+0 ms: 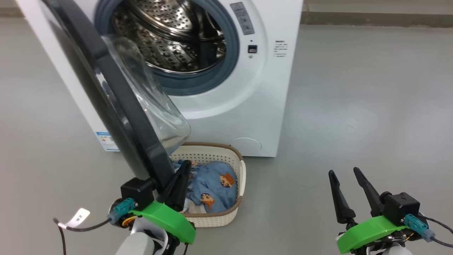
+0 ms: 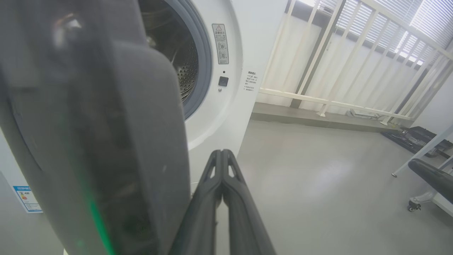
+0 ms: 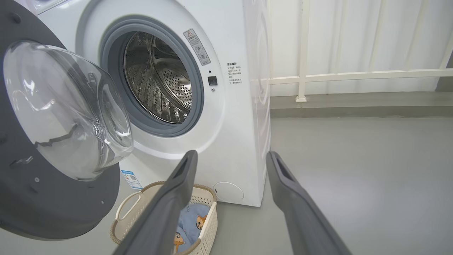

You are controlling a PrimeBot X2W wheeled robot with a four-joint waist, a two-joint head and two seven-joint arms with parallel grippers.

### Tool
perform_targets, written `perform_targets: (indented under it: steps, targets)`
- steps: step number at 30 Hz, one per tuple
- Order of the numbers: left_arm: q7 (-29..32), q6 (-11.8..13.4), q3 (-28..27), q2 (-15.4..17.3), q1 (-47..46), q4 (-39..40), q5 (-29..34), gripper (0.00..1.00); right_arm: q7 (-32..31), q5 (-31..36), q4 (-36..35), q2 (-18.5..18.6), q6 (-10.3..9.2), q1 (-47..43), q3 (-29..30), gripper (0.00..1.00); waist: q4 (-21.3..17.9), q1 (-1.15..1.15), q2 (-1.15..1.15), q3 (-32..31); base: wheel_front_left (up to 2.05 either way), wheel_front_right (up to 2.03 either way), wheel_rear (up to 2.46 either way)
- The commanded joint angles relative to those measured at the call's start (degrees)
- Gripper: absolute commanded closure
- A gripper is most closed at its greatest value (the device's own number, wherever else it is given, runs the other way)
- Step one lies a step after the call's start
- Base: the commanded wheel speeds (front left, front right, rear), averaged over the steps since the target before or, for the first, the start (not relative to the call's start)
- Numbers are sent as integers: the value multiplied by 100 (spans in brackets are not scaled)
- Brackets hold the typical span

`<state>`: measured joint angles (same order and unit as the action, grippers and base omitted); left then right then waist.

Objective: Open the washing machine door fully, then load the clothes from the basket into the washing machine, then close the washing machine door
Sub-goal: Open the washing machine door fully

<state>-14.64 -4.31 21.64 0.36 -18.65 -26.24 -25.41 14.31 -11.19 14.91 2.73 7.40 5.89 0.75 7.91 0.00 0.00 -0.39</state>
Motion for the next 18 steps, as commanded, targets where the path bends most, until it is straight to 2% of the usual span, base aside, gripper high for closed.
perform_targets:
  steps: [1, 18]
  targets:
    - [-36, 89, -267, 252, -62, 28, 39, 100, 69, -65, -115, 15, 9, 54, -159, 0, 176, 0, 0, -55, 0, 0, 0]
    - [-36, 151, -290, 252, 125, -4, 82, 100, 69, -132, -72, 15, 9, -50, -209, 0, 956, 0, 0, -239, 0, 0, 0]
